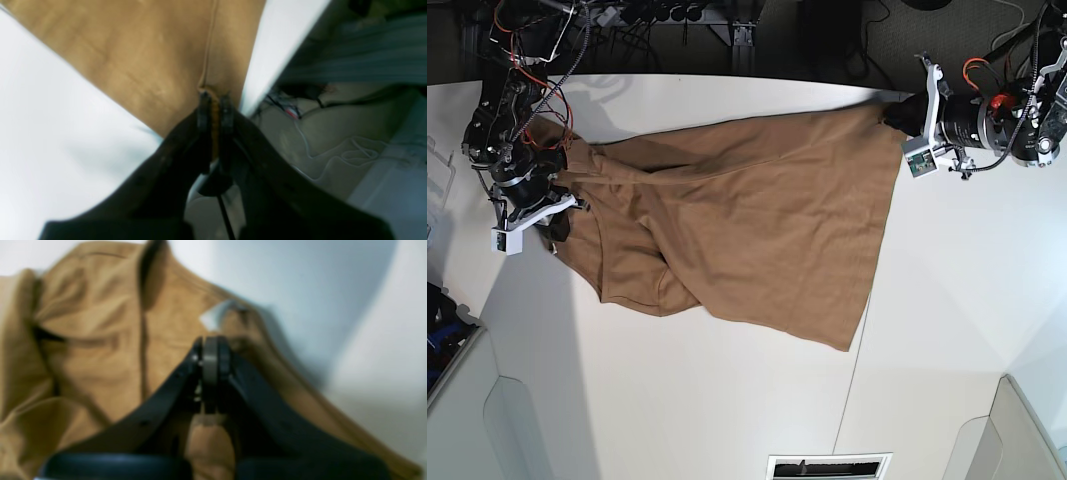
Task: Layout the t-shirt on the table in an organized manner, then fold the t-shirt properly
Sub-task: 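Pull the held shirt edge with the left gripper away from the right gripper, then release and regrasp the shirt edge with the left gripper, smoothing it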
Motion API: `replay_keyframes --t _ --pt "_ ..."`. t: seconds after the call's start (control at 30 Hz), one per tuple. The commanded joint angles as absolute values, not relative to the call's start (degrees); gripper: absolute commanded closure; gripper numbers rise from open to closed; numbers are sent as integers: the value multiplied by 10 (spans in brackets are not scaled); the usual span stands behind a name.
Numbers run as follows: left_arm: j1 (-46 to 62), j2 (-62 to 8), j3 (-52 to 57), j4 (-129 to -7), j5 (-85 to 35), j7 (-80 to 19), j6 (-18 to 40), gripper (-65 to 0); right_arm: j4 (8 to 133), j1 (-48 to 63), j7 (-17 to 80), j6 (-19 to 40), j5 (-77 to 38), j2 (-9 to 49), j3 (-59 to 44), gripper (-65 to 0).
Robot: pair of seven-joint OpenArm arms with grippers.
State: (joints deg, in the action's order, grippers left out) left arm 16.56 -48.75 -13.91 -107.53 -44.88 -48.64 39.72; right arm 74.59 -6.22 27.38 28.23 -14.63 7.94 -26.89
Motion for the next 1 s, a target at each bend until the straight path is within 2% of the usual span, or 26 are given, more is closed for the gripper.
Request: replay_keyframes --t 0.0,0.47,0.63,0.83,0.9,0.97 --pt "171 -499 -134 -1083 -456 -481 400 0 754 -72 254 282 -148 90 -270 0" --pt "201 -499 -134 -1083 -456 -483 400 0 732 -72 254 261 -140 178 -284 0" --pt "200 -499 -134 -1112 -478 -484 400 0 716 -71 255 286 -198 184 -307 0" --pt "200 -499 -134 -1215 -503 -528 400 -251 730 -71 262 320 -307 180 -334 0" --pt "201 -499 -134 -1238 -525 -535 400 -287 737 -71 266 324 -322 177 -335 0" --pt "202 -499 -134 -1250 -543 -541 400 -288 738 -71 266 331 -340 171 -335 0"
